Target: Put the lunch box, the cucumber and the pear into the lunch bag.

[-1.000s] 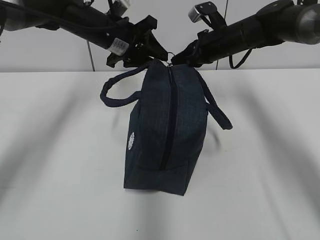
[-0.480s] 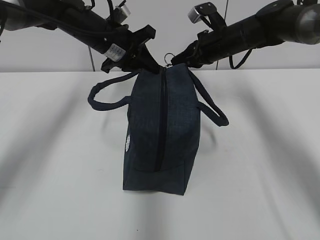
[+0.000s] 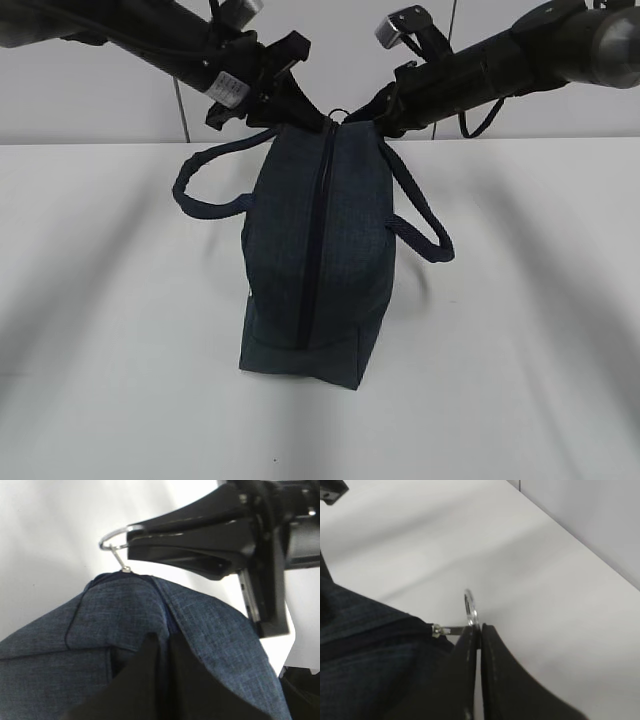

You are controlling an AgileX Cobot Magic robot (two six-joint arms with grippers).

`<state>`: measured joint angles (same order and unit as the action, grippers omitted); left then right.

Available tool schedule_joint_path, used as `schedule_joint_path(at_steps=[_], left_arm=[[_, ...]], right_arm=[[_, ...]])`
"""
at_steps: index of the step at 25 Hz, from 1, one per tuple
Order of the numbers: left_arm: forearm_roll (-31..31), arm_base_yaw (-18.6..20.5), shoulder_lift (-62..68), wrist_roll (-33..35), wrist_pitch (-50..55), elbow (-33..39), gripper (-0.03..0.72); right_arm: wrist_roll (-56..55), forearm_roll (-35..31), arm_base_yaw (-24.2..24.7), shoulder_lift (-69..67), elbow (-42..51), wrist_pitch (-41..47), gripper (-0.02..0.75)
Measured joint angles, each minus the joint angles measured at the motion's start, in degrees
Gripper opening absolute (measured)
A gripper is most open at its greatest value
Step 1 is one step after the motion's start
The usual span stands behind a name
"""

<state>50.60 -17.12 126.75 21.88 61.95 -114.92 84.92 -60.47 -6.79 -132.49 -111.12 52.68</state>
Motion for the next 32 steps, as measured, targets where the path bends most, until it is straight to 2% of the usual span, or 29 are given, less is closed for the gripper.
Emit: schedule_joint_path(at_steps=[7, 15, 17, 21, 23, 27, 32], left_arm=[[-1.2, 0.0, -3.1, 1.5, 1.2, 0.0, 0.017], [-4.0, 0.0, -3.5, 1.6, 1.3, 0.0, 0.024], [-6.2, 0.0, -3.8, 1.4, 1.5, 0.0, 0.087], [-9.5, 0.1, -4.6, 0.9, 1.5, 0.0, 0.459], [-9.6, 0.5, -4.6, -0.5, 1.6, 0.0, 0.575], [-11.0, 2.3, -5.0, -3.4, 3.7, 0.0, 0.599], [-21.0, 3.1, -8.1, -11.0, 8.1, 0.0, 0.591]], right_arm=[[-4.1, 5.0, 0.0, 0.0, -0.1, 0.9, -0.016], [-5.3, 3.9, 0.0, 0.0, -0.2, 1.0, 0.0], [-6.0, 3.0, 0.0, 0.0, -0.2, 0.2, 0.071], [-9.0, 2.8, 0.0, 0.8, -0.2, -1.3, 0.37], [-11.7, 3.8, 0.0, 1.8, -0.2, -1.4, 0.458], [-22.5, 10.9, 0.0, 4.0, -0.2, -1.0, 0.507], [-39.3, 21.2, 0.1, 7.1, -0.2, 4.5, 0.514]])
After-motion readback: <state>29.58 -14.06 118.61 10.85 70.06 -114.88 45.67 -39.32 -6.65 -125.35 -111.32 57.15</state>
